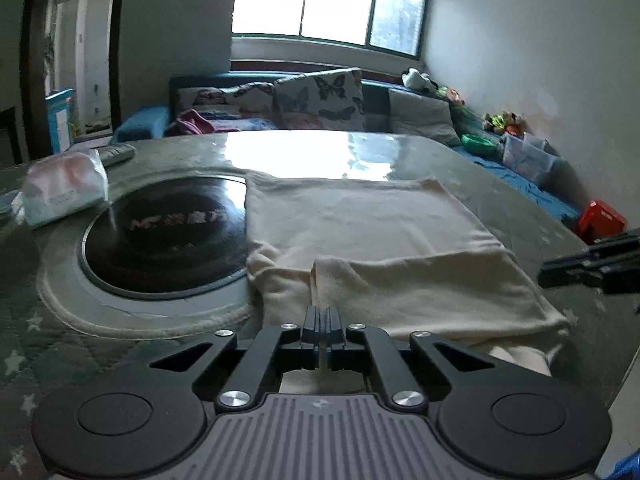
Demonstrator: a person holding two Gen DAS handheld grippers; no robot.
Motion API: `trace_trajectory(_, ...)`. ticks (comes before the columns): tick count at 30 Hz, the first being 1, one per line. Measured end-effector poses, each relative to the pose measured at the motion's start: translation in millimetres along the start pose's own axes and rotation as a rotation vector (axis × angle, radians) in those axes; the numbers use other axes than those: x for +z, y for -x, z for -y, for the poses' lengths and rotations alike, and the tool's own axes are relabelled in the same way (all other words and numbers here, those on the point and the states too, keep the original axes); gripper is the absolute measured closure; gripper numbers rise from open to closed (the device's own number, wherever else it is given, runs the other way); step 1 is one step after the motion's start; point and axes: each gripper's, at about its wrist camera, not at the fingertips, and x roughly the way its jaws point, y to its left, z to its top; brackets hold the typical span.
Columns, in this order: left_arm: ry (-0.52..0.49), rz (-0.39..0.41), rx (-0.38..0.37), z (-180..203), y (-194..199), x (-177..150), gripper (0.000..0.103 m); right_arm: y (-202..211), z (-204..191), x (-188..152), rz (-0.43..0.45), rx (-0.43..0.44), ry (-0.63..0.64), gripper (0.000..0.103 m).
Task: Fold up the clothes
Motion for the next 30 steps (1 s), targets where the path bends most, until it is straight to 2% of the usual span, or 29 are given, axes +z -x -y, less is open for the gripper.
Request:
trace_trajectory(5,0.027,-0.028,0.049,-7.2,5.4,0.4,0.099,-24.6,1.1,10.1,0.001,-0.005,0.028,0.086)
trace_trajectory(8,0.04,-0.021,0.053,-13.3,10.4,6.9,0.097,-34.7,-0.6,10.2,-0.012,-0.014,0.047,0.086)
trace_trajectory(13,-0.017,0.024,-0.056,-2.2,6.7,28.1,0.097,-33.5,-6.1,14.0,0.014,-0.014,0.066,0.086)
trace_trajectory(16,-0.036,0.018,-0.113,8.5,-17.9,35.1,0.097,-39.8,-4.8,15.0,0.013,-0.021,0.061,0.086)
trace_trajectory(18,-0.046,-0.011,-0.119,11.3,-37.1,34.7,0.097,-46.8,-2.6,14.6,0.005,-0.029,0.055,0.086)
trace_trajectory(21,-0.051,-0.066,-0.087,8.2,-56.3,28.3,0.097,-52.1,-0.5,12.3,-0.012,-0.037,0.058,0.086)
trace_trajectory(23,-0.049,-0.069,-0.089,5.5,-53.4,24.4,0.096,-45.2,-6.3,12.7,-0.002,-0.04,0.09,0.086)
trace_trajectory(25,-0.058,-0.064,-0.094,4.4,-48.5,21.9,0.091,-38.4,-12.1,12.8,0.007,-0.043,0.123,0.085)
trace_trajectory(30,-0.097,-0.064,-0.094,4.3,-43.5,13.6,0.088,-32.1,-28.9,-0.4,-0.023,0.014,0.178,0.082)
